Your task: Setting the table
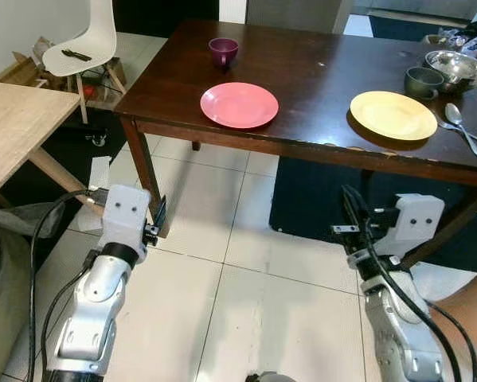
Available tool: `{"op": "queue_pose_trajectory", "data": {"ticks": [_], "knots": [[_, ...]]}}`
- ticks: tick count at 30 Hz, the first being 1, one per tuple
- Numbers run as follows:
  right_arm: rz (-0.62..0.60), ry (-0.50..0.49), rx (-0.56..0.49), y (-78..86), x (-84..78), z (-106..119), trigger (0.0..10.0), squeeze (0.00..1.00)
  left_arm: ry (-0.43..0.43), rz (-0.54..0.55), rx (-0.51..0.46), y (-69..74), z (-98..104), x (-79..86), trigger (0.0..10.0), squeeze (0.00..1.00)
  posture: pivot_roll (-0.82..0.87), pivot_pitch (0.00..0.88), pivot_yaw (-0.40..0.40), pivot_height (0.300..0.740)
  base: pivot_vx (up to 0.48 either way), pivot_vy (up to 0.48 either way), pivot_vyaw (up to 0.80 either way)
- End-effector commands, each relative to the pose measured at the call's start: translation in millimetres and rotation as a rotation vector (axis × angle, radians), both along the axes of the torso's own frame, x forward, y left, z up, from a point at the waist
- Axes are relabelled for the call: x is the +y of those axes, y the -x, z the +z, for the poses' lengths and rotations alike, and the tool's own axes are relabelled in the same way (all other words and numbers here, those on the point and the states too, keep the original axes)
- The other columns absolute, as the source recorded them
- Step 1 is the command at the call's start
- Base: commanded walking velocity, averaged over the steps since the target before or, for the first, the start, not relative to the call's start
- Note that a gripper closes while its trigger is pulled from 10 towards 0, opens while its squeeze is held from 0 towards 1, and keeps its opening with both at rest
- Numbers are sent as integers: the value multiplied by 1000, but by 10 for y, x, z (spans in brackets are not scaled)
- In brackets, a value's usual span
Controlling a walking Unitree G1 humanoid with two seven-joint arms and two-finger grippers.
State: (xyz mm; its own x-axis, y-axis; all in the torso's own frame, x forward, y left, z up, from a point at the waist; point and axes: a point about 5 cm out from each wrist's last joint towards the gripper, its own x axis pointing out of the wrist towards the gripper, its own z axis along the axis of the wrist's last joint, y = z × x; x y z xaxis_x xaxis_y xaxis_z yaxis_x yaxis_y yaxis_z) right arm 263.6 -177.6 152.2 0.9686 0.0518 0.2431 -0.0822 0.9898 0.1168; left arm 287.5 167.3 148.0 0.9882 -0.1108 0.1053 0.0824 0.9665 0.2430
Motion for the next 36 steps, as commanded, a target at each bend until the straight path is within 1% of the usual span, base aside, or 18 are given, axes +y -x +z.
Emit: {"op": "queue_pose_trajectory", "data": {"ticks": [1,5,10,16,19,22,32,36], "knots": [[-37,-5,35,15,-51,-72,10000,0,-16,-4,15,-1,-24,-27,10000,0,-114,45,48,740,352,0,0],[-127,28,108,20,-157,-231,10000,0,-33,-28,5,-17,-3,-92,10000,0,-118,46,51,740,458,0,0],[-173,41,141,38,-217,-312,10000,0,-35,-37,6,-20,4,-105,10000,0,-119,46,52,740,466,0,0],[-181,31,160,49,-230,-365,10000,0,-39,-47,7,-13,-2,-132,10000,0,-117,46,51,740,446,0,0],[-180,14,156,43,-223,-368,10000,0,-39,-53,10,-9,-10,-150,10000,0,-117,46,51,740,434,0,-800],[-182,21,154,43,-219,-365,10000,0,-40,-58,13,-6,-14,-155,10000,0,-119,48,54,740,424,0,-800],[-181,26,154,34,-214,-368,10000,0,-42,-61,19,-2,-23,-155,10000,0,-119,50,54,740,411,0,0],[-160,27,152,22,-192,-364,10000,0,-42,-59,20,-4,-25,-154,10000,0,-120,50,54,740,391,0,0]]}}
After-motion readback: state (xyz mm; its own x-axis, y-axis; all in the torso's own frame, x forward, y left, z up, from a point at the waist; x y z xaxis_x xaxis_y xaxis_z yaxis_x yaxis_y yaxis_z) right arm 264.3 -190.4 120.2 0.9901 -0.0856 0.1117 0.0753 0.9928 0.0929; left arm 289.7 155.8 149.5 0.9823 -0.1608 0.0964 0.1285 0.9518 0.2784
